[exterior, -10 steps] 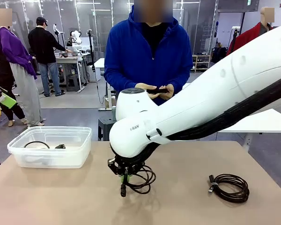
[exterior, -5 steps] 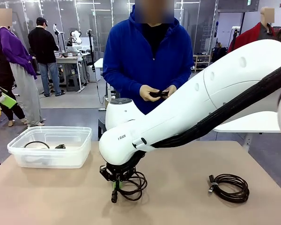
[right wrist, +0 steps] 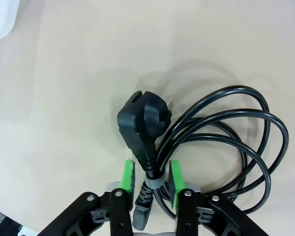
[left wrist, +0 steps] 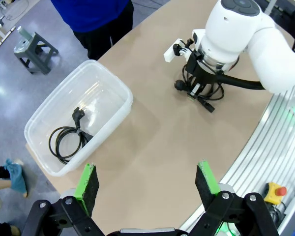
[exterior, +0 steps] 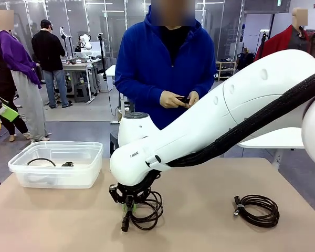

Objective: Organize and store the cables.
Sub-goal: Place the Power Cable into the Organizing box.

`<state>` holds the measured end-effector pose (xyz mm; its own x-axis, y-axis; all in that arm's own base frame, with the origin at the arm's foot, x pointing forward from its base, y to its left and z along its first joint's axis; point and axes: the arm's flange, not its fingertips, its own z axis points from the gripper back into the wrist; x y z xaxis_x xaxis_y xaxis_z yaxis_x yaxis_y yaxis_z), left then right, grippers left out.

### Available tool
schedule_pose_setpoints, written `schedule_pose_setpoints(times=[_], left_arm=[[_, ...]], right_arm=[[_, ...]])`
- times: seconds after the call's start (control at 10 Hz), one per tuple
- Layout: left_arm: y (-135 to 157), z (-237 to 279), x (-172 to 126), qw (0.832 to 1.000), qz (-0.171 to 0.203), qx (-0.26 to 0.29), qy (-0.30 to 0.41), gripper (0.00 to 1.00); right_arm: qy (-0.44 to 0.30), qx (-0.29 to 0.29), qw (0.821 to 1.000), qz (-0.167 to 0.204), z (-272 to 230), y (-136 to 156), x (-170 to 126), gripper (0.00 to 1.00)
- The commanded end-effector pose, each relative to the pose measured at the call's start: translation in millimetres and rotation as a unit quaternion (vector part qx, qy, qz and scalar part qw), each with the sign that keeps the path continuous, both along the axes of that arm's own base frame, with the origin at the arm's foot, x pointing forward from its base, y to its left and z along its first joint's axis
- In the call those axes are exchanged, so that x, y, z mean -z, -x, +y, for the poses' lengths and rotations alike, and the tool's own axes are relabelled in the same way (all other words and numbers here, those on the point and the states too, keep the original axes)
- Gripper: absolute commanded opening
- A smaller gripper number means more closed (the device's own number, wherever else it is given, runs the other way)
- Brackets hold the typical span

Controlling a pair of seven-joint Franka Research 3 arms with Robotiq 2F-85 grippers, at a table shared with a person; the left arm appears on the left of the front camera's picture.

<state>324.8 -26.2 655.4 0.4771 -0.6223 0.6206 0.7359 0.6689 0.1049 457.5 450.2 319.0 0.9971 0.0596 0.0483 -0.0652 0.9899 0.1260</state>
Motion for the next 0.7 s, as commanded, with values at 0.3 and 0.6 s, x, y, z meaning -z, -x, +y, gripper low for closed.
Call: schedule_pose_setpoints(times=[0.3,0.6], left_arm=[[0.5,1.3,0.2,1.000,0.003,0.002,-0.008,1.00],[0.5,1.3,0.2,1.000,0.003,0.002,-0.008,1.00]], right_arm=[[-0.004,-0.003,0.999,-0.047,-14.5,19.4,-33.9,1.00],[-0.034,-0.048,0.997,-0.057,-52.5,28.5,-78.4,1.00]])
